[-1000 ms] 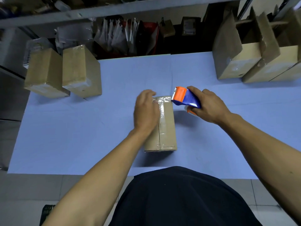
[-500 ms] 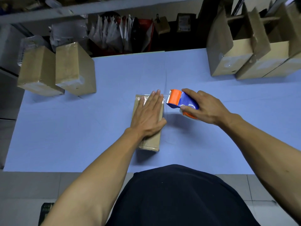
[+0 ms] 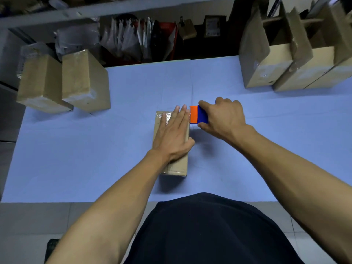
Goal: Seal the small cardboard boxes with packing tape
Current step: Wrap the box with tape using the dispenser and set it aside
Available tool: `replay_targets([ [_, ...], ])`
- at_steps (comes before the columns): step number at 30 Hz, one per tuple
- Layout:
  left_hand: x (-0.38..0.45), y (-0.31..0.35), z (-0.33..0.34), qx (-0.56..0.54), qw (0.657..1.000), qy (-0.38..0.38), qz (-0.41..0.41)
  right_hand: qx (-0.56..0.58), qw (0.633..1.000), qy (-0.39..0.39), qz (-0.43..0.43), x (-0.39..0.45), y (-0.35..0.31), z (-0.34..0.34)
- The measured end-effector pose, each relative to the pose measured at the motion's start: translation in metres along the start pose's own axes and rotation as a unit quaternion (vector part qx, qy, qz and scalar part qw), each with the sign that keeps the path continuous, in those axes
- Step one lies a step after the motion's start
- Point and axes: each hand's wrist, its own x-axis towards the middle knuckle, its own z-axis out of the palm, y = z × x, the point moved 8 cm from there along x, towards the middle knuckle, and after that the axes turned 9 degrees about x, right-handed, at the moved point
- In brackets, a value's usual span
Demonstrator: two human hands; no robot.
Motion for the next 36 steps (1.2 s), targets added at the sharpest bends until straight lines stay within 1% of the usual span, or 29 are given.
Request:
replay_targets([
  [2,0.000,0.002,0.000,-0.022,1.000,0.002,-0.013,-0.036,0.999,0.012,0.022,0.004,-0.014,-0.002],
  [4,-0.001,0.003,0.003,-0.027,0.999,0.009,-0.027,-0.036,0.998,-0.011,0.052,0.009,-0.019,0.012],
  [6,-0.003,0.002,0.006,-0.026,0.999,0.012,-0.034,0.012,0.994,-0.047,0.095,0.008,-0.016,0.033],
  [9,-0.003,-0.006,0.011,-0.025,0.999,0.014,-0.039,0.068,0.988,-0.067,0.122,0.002,-0.004,0.058],
  [11,-0.003,-0.008,0.008,-0.078,0.996,0.029,-0.036,0.134,0.981,-0.068,0.126,0.000,0.002,0.066],
  [12,-0.003,-0.010,0.004,-0.136,0.989,0.049,-0.043,0.148,0.980,-0.057,0.122,0.001,0.005,0.067],
  [13,-0.006,-0.016,-0.003,-0.208,0.973,0.081,-0.058,0.147,0.981,-0.050,0.116,0.003,0.006,0.068],
  [14,-0.011,-0.024,-0.010,-0.274,0.950,0.124,-0.084,0.141,0.983,-0.053,0.108,0.004,0.008,0.070],
  [15,-0.017,-0.036,-0.018,-0.313,0.926,0.173,-0.122,0.141,0.983,-0.060,0.100,0.004,0.009,0.074],
  [16,-0.025,-0.049,-0.023,-0.330,0.903,0.217,-0.169,0.151,0.982,-0.065,0.093,0.003,0.011,0.078],
  [17,-0.033,-0.060,-0.025,-0.341,0.882,0.241,-0.217,0.173,0.978,-0.072,0.089,0.000,0.013,0.083],
  [18,-0.038,-0.070,-0.022,-0.355,0.863,0.244,-0.264,0.200,0.973,-0.076,0.090,-0.003,0.015,0.087],
  [20,-0.044,-0.089,-0.009,-0.402,0.819,0.214,-0.349,0.238,0.962,-0.072,0.110,-0.007,0.020,0.093],
  [21,-0.045,-0.096,-0.001,-0.437,0.791,0.198,-0.381,0.244,0.960,-0.054,0.125,-0.008,0.022,0.092],
  [22,-0.046,-0.100,0.007,-0.469,0.762,0.189,-0.403,0.243,0.960,-0.019,0.139,-0.007,0.022,0.087],
  [23,-0.047,-0.103,0.011,-0.490,0.742,0.186,-0.418,0.248,0.957,0.025,0.149,-0.006,0.020,0.077],
  [24,-0.046,-0.104,0.012,-0.499,0.732,0.186,-0.425,0.273,0.948,0.063,0.154,-0.005,0.015,0.065],
  [25,-0.045,-0.104,0.012,-0.504,0.727,0.187,-0.428,0.314,0.933,0.084,0.152,-0.003,0.009,0.055],
  [26,-0.044,-0.103,0.011,-0.509,0.722,0.188,-0.429,0.371,0.913,0.087,0.146,0.000,0.001,0.050],
  [28,-0.041,-0.100,0.007,-0.512,0.719,0.190,-0.430,0.483,0.861,0.059,0.147,0.004,-0.014,0.050],
  [30,-0.040,-0.100,0.005,-0.508,0.719,0.197,-0.432,0.557,0.810,0.053,0.175,0.003,-0.021,0.056],
  [31,-0.040,-0.101,0.005,-0.508,0.715,0.199,-0.437,0.577,0.792,0.054,0.192,0.003,-0.020,0.061],
  [32,-0.041,-0.102,0.005,-0.513,0.708,0.202,-0.442,0.592,0.778,0.055,0.205,0.003,-0.018,0.066],
  [34,-0.043,-0.103,0.004,-0.519,0.698,0.206,-0.447,0.603,0.763,0.067,0.223,0.002,-0.017,0.064],
  [36,-0.043,-0.103,-0.001,-0.516,0.704,0.216,-0.438,0.604,0.760,0.083,0.226,0.002,-0.020,0.054],
])
